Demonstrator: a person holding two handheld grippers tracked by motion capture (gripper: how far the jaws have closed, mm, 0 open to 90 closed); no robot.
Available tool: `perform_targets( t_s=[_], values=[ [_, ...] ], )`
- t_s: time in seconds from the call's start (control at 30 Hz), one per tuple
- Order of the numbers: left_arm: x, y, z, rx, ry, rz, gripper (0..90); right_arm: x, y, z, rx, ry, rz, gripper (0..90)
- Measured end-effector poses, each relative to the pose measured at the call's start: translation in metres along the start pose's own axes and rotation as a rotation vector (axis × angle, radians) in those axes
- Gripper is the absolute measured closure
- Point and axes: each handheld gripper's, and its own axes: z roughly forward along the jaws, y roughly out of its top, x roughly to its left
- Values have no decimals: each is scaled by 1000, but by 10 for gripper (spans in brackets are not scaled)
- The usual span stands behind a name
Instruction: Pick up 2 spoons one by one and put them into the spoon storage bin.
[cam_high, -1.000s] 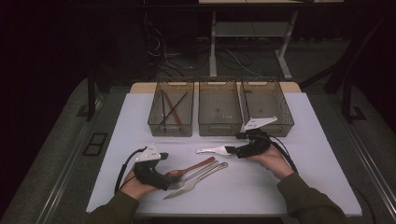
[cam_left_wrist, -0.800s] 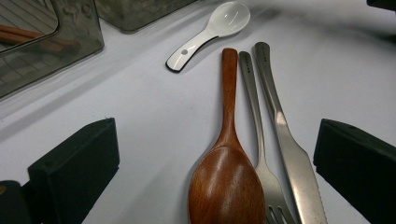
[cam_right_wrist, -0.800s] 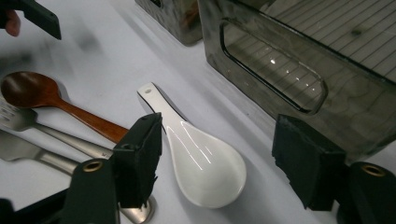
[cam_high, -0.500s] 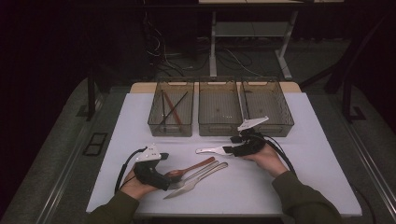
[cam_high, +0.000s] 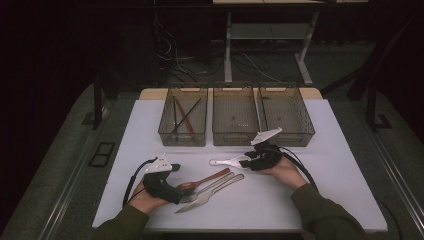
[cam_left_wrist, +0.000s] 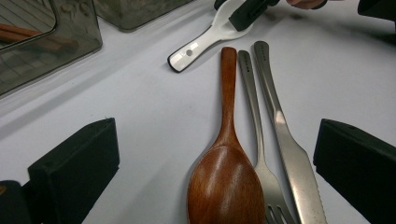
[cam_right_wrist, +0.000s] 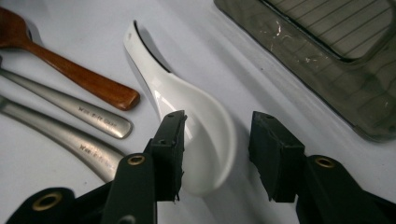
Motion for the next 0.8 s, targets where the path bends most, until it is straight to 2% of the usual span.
perform_targets(
  t_s=[0.2,0.27,0.53,0.8],
  values=[
    [0,0,0,-1,0,2,0,4,0,-1,13,29,-33,679],
    [0,0,0,-1,1,2,0,5,0,-1,13,29,-40,687],
    [0,0,0,-1,0,4,0,5,-1,-3,4,34,-26,745],
    [0,0,0,-3,0,5,0,3,-4,-5,-24,49,17,807]
  ],
)
